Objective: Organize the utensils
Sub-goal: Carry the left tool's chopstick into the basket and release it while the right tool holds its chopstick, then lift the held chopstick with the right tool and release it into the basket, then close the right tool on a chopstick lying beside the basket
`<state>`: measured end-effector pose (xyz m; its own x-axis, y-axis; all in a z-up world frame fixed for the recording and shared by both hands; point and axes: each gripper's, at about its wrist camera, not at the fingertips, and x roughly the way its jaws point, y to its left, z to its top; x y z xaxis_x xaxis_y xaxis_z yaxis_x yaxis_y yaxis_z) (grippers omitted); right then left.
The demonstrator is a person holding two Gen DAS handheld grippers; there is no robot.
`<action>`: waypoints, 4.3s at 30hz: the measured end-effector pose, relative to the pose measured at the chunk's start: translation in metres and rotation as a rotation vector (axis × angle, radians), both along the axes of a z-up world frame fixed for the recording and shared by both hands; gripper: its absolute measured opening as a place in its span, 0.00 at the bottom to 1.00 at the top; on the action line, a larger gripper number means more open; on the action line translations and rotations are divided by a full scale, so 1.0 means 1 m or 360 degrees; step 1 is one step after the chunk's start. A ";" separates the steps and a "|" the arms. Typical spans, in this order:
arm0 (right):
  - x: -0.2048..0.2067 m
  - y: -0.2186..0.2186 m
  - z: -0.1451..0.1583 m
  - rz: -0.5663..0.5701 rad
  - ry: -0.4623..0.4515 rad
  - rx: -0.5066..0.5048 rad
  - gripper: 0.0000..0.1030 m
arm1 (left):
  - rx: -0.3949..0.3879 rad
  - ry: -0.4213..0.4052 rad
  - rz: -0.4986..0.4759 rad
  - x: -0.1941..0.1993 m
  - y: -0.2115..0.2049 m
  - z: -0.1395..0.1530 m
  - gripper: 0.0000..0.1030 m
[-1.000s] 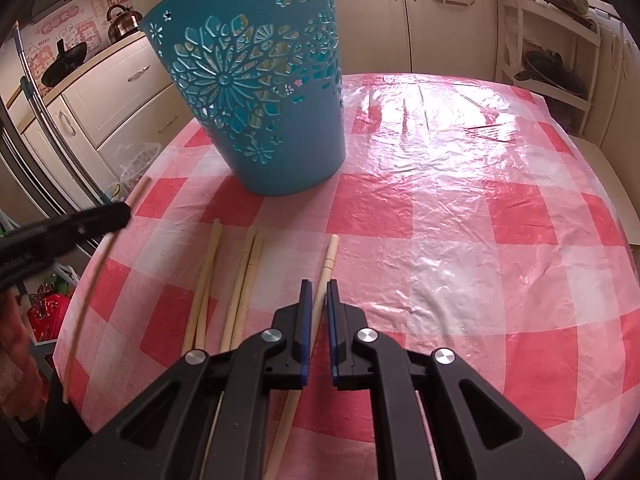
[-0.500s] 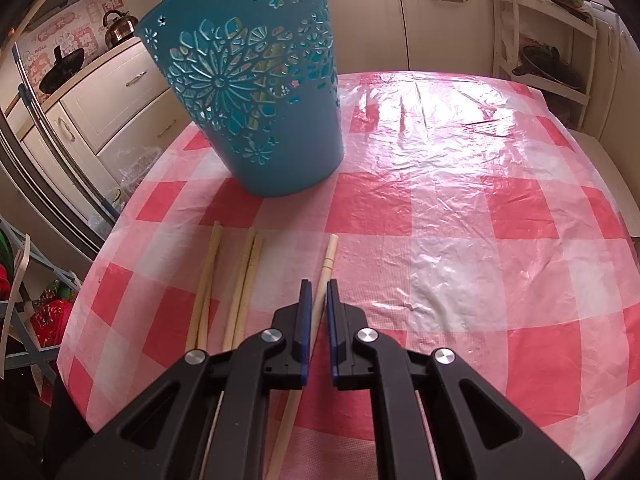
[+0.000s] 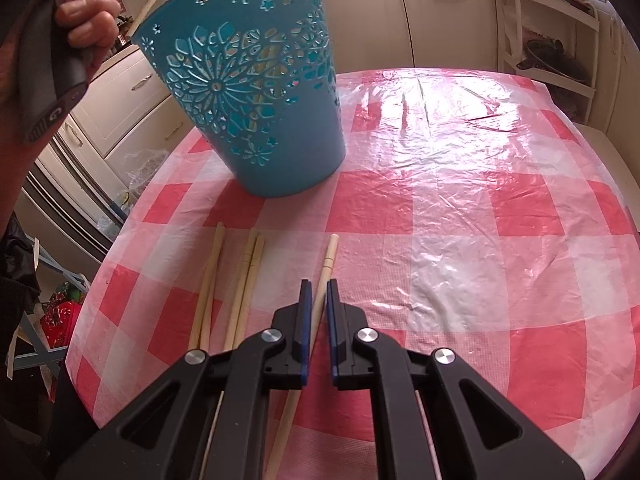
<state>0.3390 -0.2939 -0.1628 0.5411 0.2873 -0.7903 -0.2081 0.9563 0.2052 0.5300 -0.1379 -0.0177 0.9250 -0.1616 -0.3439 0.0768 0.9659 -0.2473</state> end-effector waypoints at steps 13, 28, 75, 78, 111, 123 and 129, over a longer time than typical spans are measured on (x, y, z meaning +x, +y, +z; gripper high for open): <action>0.001 -0.001 0.001 -0.0001 0.0004 0.0003 0.08 | -0.0113 -0.0070 -0.0043 -0.011 0.015 0.020 0.05; 0.001 -0.002 0.001 0.0000 0.0006 0.0010 0.08 | 0.0056 0.0075 -0.0124 -0.012 -0.007 -0.009 0.05; -0.034 -0.014 0.165 0.0119 -0.0666 0.0579 0.05 | 0.0059 0.0593 0.0242 -0.112 0.091 -0.173 0.93; -0.031 -0.012 0.179 0.0139 -0.0697 0.0605 0.05 | 0.0044 0.0595 0.0240 -0.113 0.092 -0.174 0.92; 0.085 0.060 0.149 0.0076 -0.0824 0.0168 0.05 | -0.0013 0.0551 0.0222 -0.117 0.095 -0.173 0.93; 0.060 0.048 0.165 0.0154 -0.0766 0.0396 0.29 | -0.0017 0.0551 0.0223 -0.117 0.097 -0.173 0.92; 0.045 0.018 0.160 0.0087 -0.0590 0.0791 0.45 | -0.0011 0.0553 0.0235 -0.116 0.097 -0.173 0.93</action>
